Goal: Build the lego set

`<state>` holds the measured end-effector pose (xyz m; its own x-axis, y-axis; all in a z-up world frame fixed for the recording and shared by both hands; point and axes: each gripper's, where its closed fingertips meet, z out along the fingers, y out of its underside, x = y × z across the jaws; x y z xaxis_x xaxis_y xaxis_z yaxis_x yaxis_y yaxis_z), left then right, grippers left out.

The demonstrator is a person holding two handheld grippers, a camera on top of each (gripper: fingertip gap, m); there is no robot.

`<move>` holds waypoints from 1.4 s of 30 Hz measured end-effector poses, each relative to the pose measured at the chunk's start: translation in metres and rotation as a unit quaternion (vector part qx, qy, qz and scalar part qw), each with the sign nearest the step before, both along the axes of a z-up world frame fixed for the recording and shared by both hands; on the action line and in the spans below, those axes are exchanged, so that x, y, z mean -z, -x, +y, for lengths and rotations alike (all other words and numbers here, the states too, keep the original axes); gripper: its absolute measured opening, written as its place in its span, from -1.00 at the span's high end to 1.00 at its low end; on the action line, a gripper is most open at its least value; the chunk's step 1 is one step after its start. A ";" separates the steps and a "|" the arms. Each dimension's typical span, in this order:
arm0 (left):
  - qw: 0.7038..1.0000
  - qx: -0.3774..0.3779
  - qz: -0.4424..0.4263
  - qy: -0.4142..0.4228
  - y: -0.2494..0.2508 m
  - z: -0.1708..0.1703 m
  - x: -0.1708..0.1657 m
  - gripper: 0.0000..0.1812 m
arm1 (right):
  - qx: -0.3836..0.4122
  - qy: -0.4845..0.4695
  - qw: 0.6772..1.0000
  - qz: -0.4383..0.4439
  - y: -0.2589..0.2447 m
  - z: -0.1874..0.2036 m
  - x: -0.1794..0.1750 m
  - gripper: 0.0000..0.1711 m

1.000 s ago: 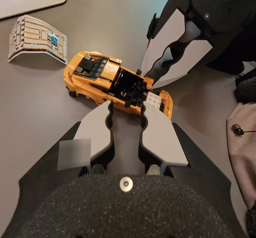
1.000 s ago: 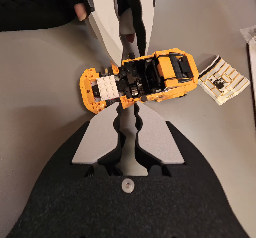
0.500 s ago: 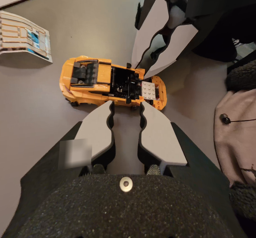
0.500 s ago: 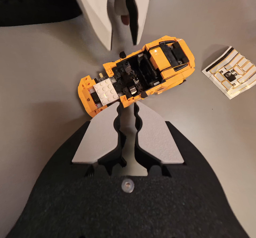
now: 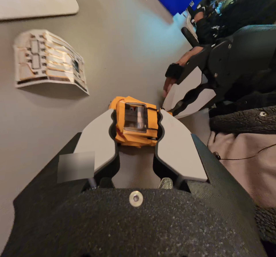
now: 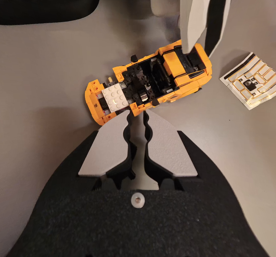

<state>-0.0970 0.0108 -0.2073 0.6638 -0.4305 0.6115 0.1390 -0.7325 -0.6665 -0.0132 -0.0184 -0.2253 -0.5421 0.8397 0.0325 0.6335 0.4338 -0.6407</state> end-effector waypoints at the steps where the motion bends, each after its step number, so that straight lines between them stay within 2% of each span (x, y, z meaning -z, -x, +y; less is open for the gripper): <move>1: 1.000 -0.004 0.001 -0.003 -0.001 -0.001 0.000 0.45 | -0.006 0.001 1.000 -0.004 -0.001 -0.001 0.001 0.84; 6: 1.000 -0.023 0.006 0.009 -0.003 -0.016 0.001 0.49 | -0.043 -0.008 0.999 -0.017 -0.006 -0.003 0.004 0.86; 15: 0.997 -0.079 0.021 0.017 -0.016 -0.062 0.003 0.55 | -0.112 0.005 0.992 -0.051 -0.017 -0.014 0.005 0.86; 24: 0.995 -0.063 0.071 0.005 -0.031 -0.086 0.005 0.53 | -0.168 0.031 0.983 -0.072 -0.028 -0.026 0.008 0.84; 27: 0.994 -0.027 0.110 -0.005 -0.037 -0.096 0.006 0.52 | -0.186 0.043 0.979 -0.074 -0.030 -0.028 0.006 0.84; 29: 0.984 0.026 0.171 -0.034 -0.039 -0.104 0.008 0.44 | -0.192 0.047 0.977 -0.078 -0.031 -0.028 0.007 0.84; 32: 0.945 0.111 0.295 -0.086 -0.035 -0.106 0.017 0.25 | -0.199 0.046 0.976 -0.079 -0.031 -0.029 0.008 0.84; 34: 0.919 0.169 0.339 -0.111 -0.035 -0.101 0.023 0.11 | -0.203 0.046 0.975 -0.079 -0.031 -0.030 0.008 0.84; 36: 0.905 0.222 0.345 -0.117 -0.037 -0.097 0.032 0.00 | -0.208 0.045 0.974 -0.080 -0.031 -0.030 0.008 0.84; 38: 0.903 0.254 0.330 -0.107 -0.042 -0.095 0.040 0.01 | -0.212 0.044 0.973 -0.082 -0.031 -0.031 0.008 0.83; 42: 0.904 0.240 0.339 -0.105 -0.045 -0.092 0.041 0.08 | -0.229 0.043 0.968 -0.096 -0.035 -0.031 0.008 0.83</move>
